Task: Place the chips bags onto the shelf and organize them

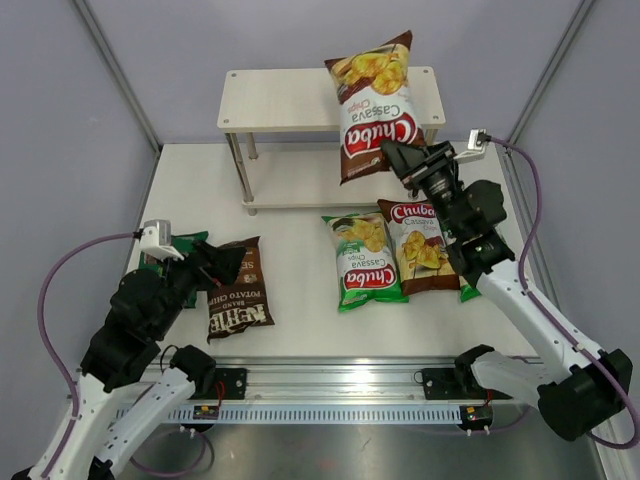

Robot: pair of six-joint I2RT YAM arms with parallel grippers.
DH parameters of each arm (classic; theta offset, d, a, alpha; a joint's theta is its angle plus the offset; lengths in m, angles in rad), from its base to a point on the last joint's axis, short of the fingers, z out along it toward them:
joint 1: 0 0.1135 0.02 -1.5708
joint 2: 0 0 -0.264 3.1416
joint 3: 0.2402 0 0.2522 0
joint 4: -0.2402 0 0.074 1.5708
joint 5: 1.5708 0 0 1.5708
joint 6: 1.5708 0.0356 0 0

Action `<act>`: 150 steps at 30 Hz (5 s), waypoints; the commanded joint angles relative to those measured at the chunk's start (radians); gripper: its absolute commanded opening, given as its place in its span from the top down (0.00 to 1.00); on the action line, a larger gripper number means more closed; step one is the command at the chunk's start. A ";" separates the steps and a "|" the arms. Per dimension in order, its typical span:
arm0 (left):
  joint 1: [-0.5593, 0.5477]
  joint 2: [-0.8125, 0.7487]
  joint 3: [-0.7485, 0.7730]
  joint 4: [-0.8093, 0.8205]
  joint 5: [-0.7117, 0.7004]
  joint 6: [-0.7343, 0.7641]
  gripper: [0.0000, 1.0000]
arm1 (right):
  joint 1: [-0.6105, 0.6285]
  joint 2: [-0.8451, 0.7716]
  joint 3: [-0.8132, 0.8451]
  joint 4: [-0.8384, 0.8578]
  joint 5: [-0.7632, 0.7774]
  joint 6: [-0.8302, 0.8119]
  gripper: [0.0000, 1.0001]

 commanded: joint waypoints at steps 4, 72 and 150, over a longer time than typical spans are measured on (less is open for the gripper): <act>-0.003 0.107 0.154 -0.231 -0.014 0.258 0.01 | -0.198 0.156 0.202 -0.064 -0.093 0.267 0.77; -0.003 -0.004 0.053 -0.183 -0.043 0.273 0.01 | -0.330 0.339 0.598 -0.817 0.134 0.129 0.01; -0.424 1.825 0.617 0.740 0.215 -0.416 0.15 | -0.343 -0.773 -0.101 -1.058 -0.322 -0.119 0.00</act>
